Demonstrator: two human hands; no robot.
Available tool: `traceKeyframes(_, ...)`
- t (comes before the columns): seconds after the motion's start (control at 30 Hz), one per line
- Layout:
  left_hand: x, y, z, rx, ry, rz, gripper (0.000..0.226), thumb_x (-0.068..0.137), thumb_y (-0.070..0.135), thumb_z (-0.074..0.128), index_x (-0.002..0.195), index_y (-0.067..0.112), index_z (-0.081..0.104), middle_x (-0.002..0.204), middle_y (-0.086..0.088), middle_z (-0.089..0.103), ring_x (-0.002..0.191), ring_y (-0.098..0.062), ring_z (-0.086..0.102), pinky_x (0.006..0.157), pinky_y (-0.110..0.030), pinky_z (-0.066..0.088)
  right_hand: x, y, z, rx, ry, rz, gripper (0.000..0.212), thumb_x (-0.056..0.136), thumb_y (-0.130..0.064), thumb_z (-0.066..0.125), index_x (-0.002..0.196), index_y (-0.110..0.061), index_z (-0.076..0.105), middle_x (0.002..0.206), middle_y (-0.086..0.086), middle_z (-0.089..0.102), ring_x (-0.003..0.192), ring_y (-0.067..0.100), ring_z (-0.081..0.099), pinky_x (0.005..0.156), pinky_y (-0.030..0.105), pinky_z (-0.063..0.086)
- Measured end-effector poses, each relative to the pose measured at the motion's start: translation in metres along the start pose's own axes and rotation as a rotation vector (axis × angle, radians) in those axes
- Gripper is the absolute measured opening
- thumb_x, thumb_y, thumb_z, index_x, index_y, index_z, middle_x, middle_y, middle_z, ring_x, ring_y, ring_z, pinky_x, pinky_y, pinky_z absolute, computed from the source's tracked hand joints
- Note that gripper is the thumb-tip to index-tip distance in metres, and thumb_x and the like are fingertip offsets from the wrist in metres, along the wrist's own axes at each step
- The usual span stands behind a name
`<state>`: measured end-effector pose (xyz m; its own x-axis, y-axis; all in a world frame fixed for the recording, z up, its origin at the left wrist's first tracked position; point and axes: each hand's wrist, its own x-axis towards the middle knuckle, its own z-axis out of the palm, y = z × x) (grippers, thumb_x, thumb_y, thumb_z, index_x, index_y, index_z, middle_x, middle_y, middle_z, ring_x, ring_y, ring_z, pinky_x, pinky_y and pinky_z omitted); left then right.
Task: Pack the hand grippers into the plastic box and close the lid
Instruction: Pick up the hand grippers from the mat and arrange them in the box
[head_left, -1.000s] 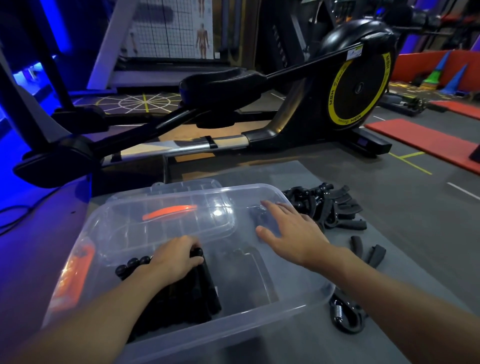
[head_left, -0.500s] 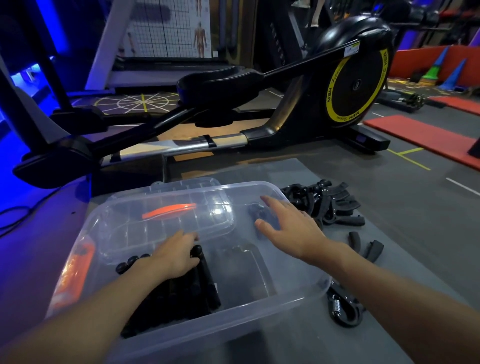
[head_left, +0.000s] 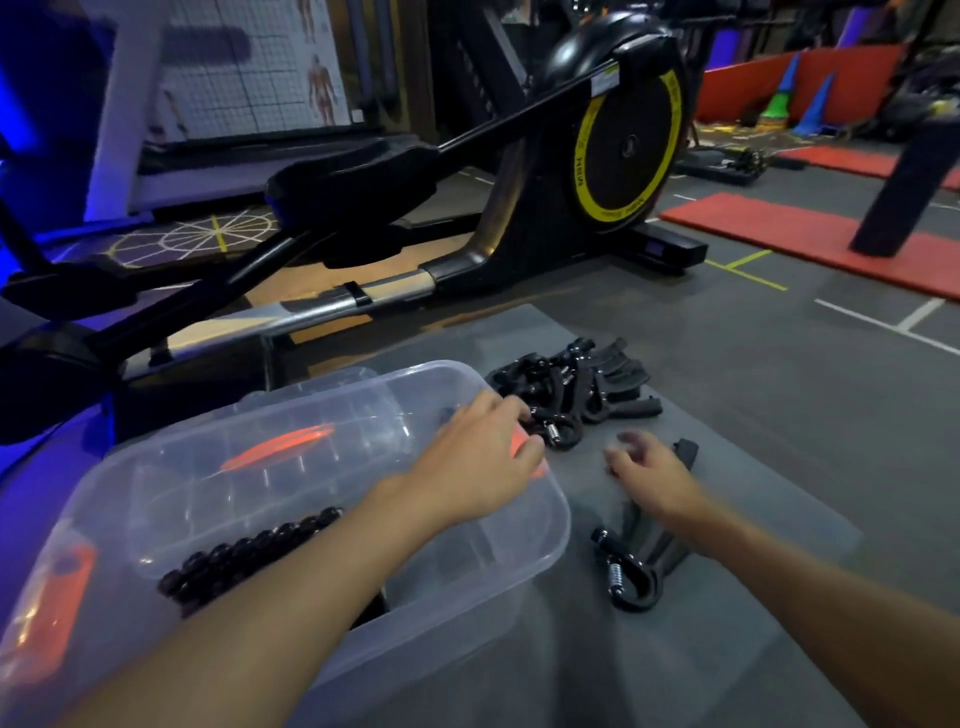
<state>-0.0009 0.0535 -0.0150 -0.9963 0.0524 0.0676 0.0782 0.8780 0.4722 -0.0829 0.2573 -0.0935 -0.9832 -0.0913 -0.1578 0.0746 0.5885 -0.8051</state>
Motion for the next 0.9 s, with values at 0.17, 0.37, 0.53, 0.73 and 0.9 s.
traceKeyframes(0.17,0.003,0.004,0.034,0.139,0.01,-0.023,0.04,0.096,0.04,0.04,0.125,0.016,0.051,0.155,-0.01,0.025,0.146,-0.025,0.014,0.118,-0.043,0.021,-0.012,0.067,-0.013,-0.162,-0.131,0.025,0.044,0.09,-0.034,0.063,0.126,-0.012,0.051,0.105,0.003,0.061,0.101,0.022,0.06,0.088,0.031,0.047)
traceKeyframes(0.37,0.0,0.004,0.038,0.177,0.039,0.004,0.043,0.098,0.042,0.033,0.128,0.016,0.052,0.154,-0.014,0.024,0.147,-0.029,0.017,0.119,-0.043,0.019,-0.015,0.088,-0.02,-0.433,-0.303,-0.056,0.072,0.084,-0.045,0.068,0.144,-0.016,0.04,0.141,0.008,0.049,0.132,0.023,0.042,0.104,0.029,0.037)
traceKeyframes(0.53,0.001,0.003,0.036,0.211,0.016,0.008,0.038,0.1,0.039,0.035,0.125,0.017,0.054,0.154,-0.016,0.025,0.146,-0.03,0.019,0.119,-0.044,0.019,-0.01,0.096,-0.013,-0.575,-0.293,-0.077,0.098,0.073,-0.054,0.073,0.152,-0.031,0.02,0.159,-0.001,0.02,0.146,0.025,0.011,0.116,0.044,0.023)
traceKeyframes(0.73,-0.001,0.004,0.034,0.219,0.0,0.008,0.049,0.094,0.046,0.023,0.122,0.02,0.055,0.153,-0.016,0.025,0.147,-0.03,0.017,0.118,-0.046,0.021,0.002,0.107,-0.013,-0.382,-0.184,-0.022,0.109,0.065,-0.045,0.085,0.151,-0.023,0.022,0.154,0.007,0.028,0.141,0.03,0.023,0.115,0.035,0.024)
traceKeyframes(0.9,-0.001,0.003,0.036,0.22,0.012,0.025,0.037,0.101,0.038,0.032,0.122,0.019,0.056,0.154,-0.016,0.023,0.148,-0.029,0.013,0.119,-0.045,0.019,0.003,0.116,-0.01,-0.325,-0.158,0.037,0.12,0.056,-0.035,0.092,0.151,-0.021,0.02,0.146,0.01,0.031,0.137,0.032,0.029,0.113,0.036,0.028)
